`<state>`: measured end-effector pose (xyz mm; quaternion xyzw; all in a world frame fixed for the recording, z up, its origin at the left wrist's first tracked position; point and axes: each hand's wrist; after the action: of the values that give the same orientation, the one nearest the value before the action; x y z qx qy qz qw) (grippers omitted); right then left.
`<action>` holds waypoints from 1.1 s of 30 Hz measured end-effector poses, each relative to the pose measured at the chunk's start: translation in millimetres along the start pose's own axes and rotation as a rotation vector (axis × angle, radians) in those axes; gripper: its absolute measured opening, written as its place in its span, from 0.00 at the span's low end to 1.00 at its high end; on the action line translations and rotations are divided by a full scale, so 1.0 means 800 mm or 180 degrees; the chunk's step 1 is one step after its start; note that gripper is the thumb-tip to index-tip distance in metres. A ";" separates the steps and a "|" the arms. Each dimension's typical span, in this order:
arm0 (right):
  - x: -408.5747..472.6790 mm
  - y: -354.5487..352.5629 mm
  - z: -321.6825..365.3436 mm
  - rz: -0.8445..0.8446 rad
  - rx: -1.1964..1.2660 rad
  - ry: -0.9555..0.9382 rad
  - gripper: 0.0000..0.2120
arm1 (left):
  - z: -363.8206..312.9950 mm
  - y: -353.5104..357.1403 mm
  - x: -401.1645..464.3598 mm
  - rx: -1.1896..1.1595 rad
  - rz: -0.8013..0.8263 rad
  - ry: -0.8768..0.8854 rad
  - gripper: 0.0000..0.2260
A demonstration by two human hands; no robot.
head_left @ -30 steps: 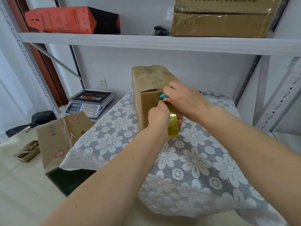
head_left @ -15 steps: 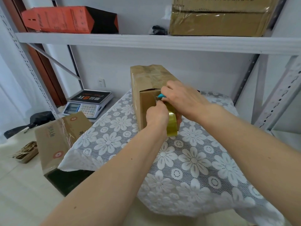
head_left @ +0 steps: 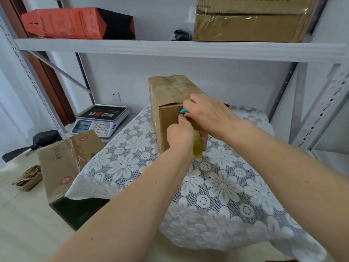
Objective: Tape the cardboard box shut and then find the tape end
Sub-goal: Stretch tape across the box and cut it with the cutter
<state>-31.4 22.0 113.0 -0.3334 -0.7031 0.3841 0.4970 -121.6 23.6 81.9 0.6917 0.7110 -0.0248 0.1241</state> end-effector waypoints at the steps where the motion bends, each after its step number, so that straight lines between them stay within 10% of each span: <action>1: 0.000 0.000 0.000 0.0000 -0.0021 0.0005 0.04 | 0.000 0.001 0.000 0.0031 -0.0013 0.0017 0.19; 33: -0.008 -0.006 -0.014 0.0163 -0.0070 0.0201 0.07 | 0.001 0.002 -0.009 -0.0123 -0.0023 0.0077 0.20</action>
<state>-19.0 16.5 116.8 -0.3686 -0.6825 0.3782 0.5052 -120.2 16.0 82.8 0.6868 0.7153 -0.0032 0.1289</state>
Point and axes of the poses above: each hand's wrist, its own x-axis towards the middle knuckle, its own y-axis out of the palm, z = x × y, and after that the axes turned 6 degrees about y, right-handed
